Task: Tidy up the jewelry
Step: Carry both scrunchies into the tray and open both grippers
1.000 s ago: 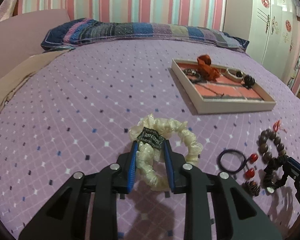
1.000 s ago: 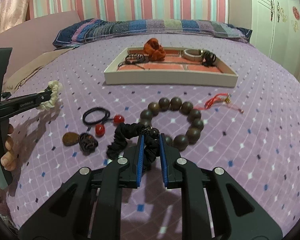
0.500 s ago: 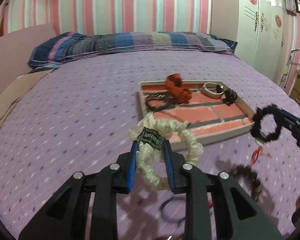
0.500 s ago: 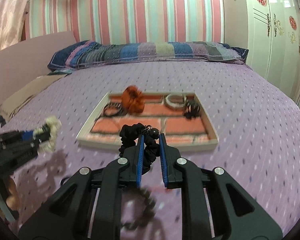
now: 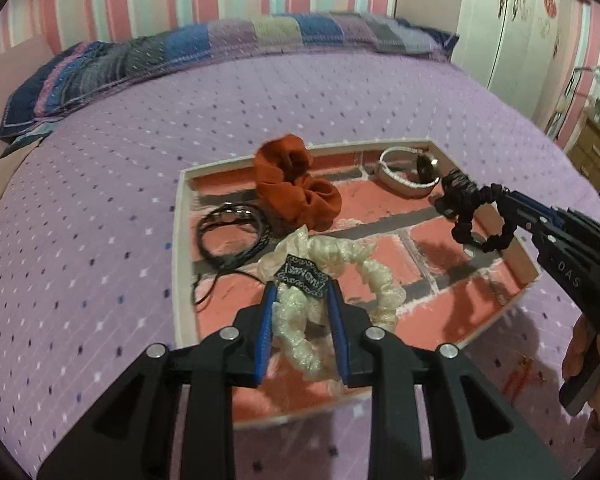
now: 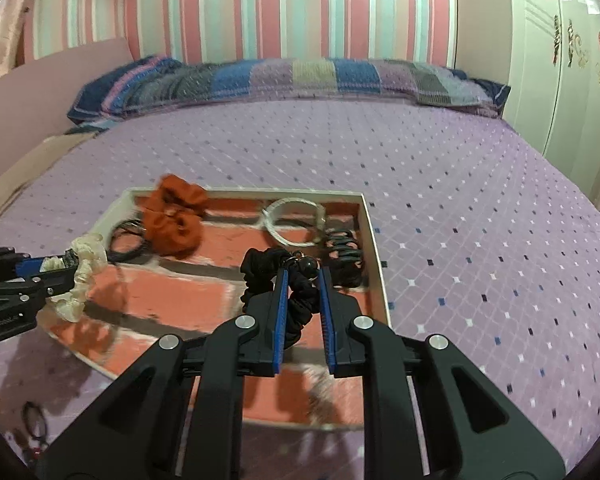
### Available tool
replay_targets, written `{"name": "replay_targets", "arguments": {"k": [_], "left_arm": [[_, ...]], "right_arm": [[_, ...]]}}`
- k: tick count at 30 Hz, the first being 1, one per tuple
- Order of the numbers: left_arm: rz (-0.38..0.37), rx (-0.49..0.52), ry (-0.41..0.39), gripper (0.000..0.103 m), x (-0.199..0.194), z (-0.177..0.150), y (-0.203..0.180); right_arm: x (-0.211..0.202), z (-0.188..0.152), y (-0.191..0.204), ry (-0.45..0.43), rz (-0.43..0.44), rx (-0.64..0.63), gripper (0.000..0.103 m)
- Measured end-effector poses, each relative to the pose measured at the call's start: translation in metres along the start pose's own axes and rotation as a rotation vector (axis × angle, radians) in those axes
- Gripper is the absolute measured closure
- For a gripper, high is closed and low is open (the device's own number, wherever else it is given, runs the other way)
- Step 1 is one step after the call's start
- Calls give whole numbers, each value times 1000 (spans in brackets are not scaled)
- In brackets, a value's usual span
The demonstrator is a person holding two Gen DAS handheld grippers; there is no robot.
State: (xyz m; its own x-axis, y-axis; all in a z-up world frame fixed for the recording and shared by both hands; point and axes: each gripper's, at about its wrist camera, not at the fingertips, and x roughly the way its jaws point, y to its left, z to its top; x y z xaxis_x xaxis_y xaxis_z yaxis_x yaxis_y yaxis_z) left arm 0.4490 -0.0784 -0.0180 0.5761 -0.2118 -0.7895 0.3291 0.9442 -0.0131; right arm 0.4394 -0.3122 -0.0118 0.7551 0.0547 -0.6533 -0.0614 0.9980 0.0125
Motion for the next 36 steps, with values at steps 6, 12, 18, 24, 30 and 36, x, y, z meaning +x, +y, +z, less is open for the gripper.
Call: {"name": "replay_targets", "arguments": {"k": [6, 12, 18, 24, 30, 36], "left_arm": [[36, 34, 78, 77, 41, 11, -6], [93, 38, 130, 76, 67, 18, -1], [107, 13, 150, 70, 79, 21, 11], [99, 6, 146, 55, 78, 21, 15], [92, -19, 120, 47, 69, 17, 21], [80, -37, 90, 35, 53, 14, 23]], "right_arm": [[29, 6, -8, 71, -20, -8, 87], [52, 14, -12, 134, -45, -5, 87], [64, 14, -9, 183, -22, 9, 87], [74, 7, -6, 216, -48, -7, 87], [78, 1, -8, 234, -58, -6, 82], [68, 3, -10, 214, -53, 8, 52]]}}
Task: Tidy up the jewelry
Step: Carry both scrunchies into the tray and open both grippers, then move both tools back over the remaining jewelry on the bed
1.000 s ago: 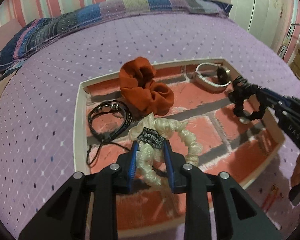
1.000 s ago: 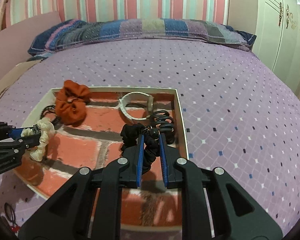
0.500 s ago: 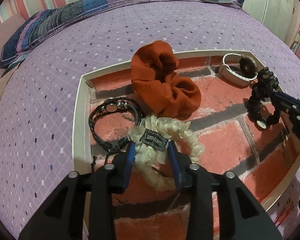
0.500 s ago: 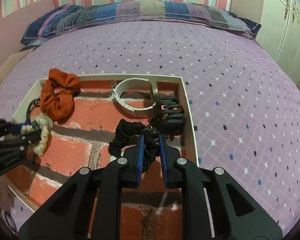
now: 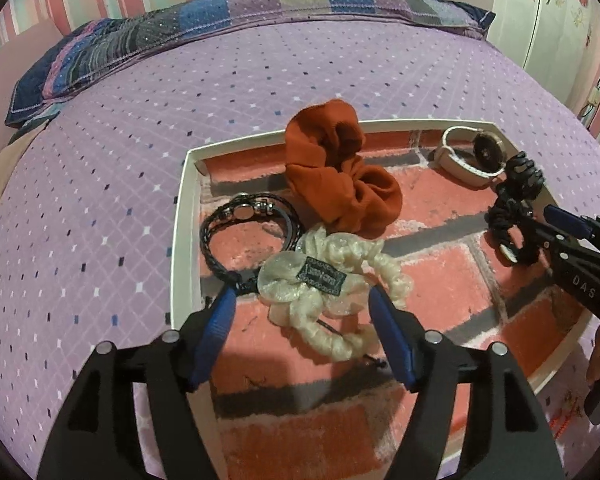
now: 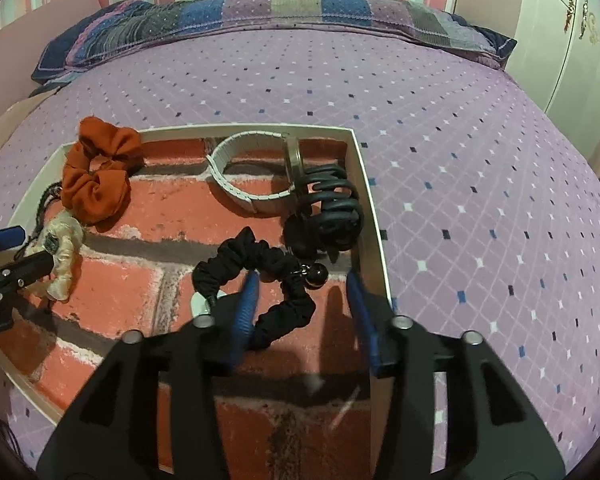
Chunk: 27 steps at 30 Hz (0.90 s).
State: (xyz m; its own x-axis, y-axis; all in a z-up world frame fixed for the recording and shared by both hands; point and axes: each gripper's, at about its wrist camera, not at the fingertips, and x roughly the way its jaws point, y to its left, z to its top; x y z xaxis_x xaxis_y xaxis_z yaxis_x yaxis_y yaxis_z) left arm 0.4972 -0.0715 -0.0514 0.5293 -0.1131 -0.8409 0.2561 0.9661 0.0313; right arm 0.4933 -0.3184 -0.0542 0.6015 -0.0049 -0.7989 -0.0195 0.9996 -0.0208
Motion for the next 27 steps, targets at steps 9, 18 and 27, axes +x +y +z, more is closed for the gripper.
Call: {"name": "replay_targets", "arguments": {"k": [9, 18, 27], "left_arm": [[-34, -43, -117, 26, -67, -9, 7], [30, -42, -272, 15, -164, -59, 19], [40, -84, -325, 11, -218, -145, 22]], "right_arm": [[-67, 3, -2, -121, 55, 32, 5], [-151, -46, -4, -212, 38, 74, 4], [-203, -131, 1, -263, -86, 52, 4]]}}
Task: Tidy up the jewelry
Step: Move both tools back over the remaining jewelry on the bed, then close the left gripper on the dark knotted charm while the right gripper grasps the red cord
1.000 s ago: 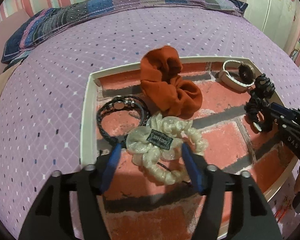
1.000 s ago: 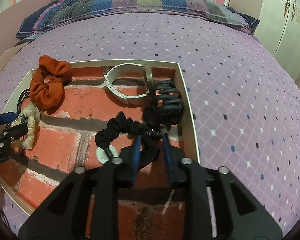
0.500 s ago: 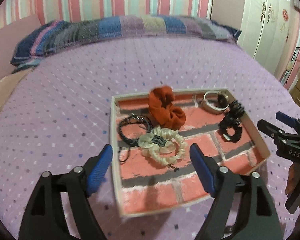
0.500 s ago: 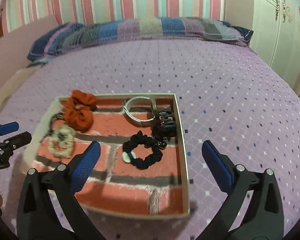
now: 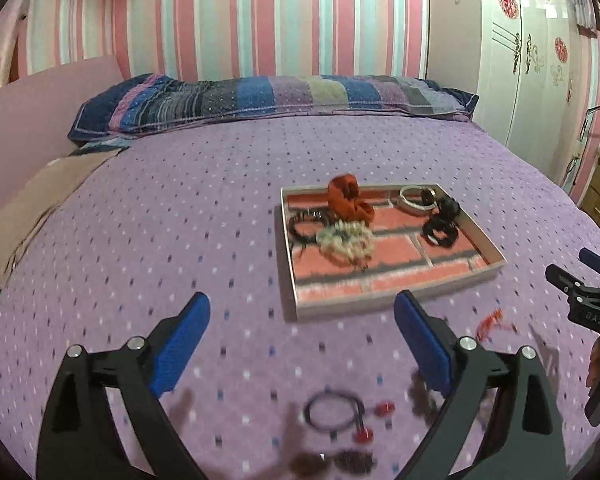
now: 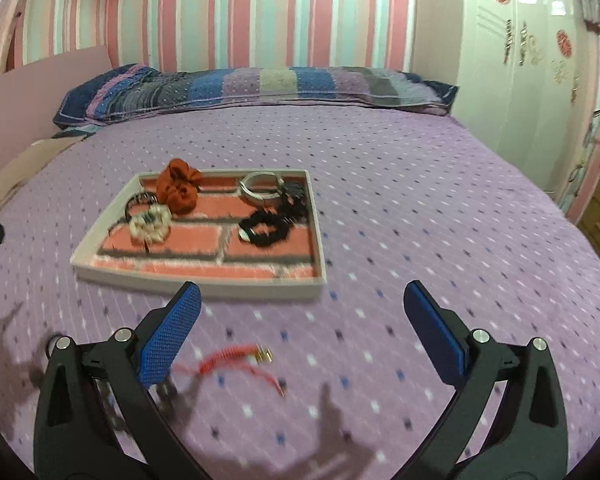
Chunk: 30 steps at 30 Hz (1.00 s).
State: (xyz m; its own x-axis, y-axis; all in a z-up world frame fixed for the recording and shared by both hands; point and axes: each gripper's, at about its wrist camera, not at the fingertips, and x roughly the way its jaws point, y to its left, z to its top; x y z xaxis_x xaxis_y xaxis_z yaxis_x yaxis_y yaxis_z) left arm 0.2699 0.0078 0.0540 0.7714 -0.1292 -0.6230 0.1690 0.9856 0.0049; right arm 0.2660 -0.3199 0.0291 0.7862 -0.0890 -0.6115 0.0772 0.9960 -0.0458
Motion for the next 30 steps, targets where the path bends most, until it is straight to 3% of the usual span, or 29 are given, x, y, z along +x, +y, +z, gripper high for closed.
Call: {"name": "replay_targets", "arguments": {"k": [7, 11, 14, 19, 25, 30], "left_arm": [[6, -74, 22, 11, -14, -44, 6], [45, -63, 49, 11, -7, -53, 9], [27, -90, 67, 11, -4, -62, 16], [37, -28, 71, 11, -6, -75, 8], [33, 18, 76, 11, -3, -93, -3], [30, 70, 63, 11, -6, -111, -21]], "right_arm": [[-16, -32, -11, 4, -2, 38, 4], [-19, -38, -17, -5, -46, 38, 4], [-19, -38, -19, -5, -62, 42, 4], [-17, -42, -19, -1, -44, 41, 4], [1, -49, -31, 34, 5, 125, 4], [12, -50, -26, 17, 7, 76, 4]]}}
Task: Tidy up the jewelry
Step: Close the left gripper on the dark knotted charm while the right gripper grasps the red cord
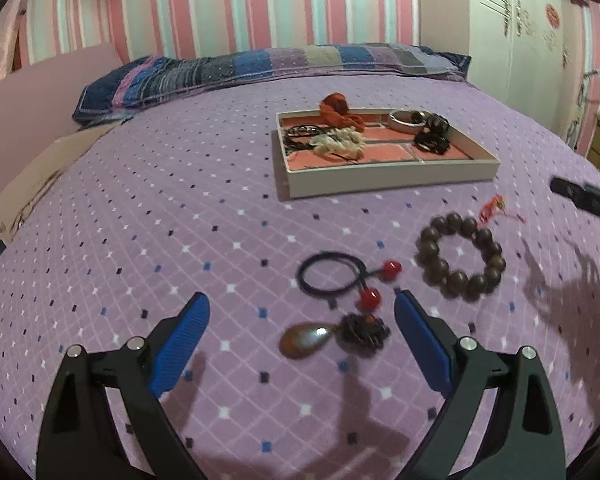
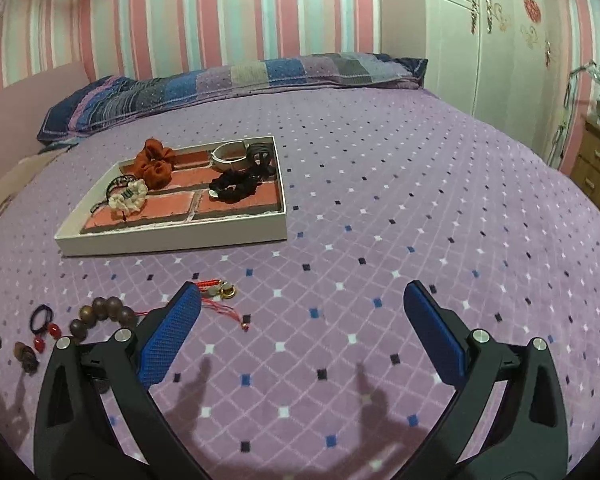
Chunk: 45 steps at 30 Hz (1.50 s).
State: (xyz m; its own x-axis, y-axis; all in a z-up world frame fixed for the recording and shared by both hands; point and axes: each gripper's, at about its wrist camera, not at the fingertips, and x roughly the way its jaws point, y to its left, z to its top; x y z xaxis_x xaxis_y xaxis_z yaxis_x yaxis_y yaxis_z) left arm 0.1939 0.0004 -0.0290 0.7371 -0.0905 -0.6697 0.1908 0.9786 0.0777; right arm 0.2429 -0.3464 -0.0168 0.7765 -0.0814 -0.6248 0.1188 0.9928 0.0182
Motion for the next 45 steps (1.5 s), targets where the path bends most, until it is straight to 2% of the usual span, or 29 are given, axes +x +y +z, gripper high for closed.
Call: {"name": "replay_targets", "arguments": {"k": [2, 6, 10, 13, 22, 23, 25, 26, 27, 31, 35, 37, 41, 43, 45], "left_arm": [[-6, 10, -4, 11, 0, -5, -6], [-63, -70, 11, 11, 6, -14, -6], [-33, -61, -23, 11, 5, -13, -15], [-57, -74, -30, 12, 7, -12, -16], [-61, -81, -31, 13, 15, -14, -15], [-60, -78, -30, 16, 16, -15, -16], [-71, -73, -13, 28, 21, -15, -18], [-81, -71, 0, 31, 24, -16, -18], [-87, -70, 14, 36, 28, -16, -19], [-89, -58, 19, 36, 32, -17, -22], [-92, -55, 17, 39, 34, -17, -23], [-96, -53, 18, 49, 35, -16, -23], [-104, -55, 23, 55, 37, -15, -22], [-112, -55, 29, 63, 38, -15, -22], [-117, -55, 30, 64, 38, -15, -23]], "right_arm": [[4, -2, 4, 3, 25, -23, 4], [10, -4, 16, -5, 44, -92, 5], [15, -4, 22, 8, 48, -113, 5], [23, -4, 27, 28, 57, -115, 5], [42, 2, 48, 57, 75, -120, 5], [44, 3, 51, 58, 73, -124, 5], [49, 4, 58, 64, 61, -141, 5], [53, 5, 60, 70, 58, -147, 5], [55, 5, 62, 77, 60, -150, 7], [66, 3, 66, 114, 53, -160, 12], [75, 1, 65, 147, 55, -152, 24], [77, 1, 65, 157, 59, -149, 27], [76, 0, 65, 157, 65, -149, 37], [77, 0, 64, 160, 70, -145, 42], [77, -1, 63, 163, 77, -141, 48]]}}
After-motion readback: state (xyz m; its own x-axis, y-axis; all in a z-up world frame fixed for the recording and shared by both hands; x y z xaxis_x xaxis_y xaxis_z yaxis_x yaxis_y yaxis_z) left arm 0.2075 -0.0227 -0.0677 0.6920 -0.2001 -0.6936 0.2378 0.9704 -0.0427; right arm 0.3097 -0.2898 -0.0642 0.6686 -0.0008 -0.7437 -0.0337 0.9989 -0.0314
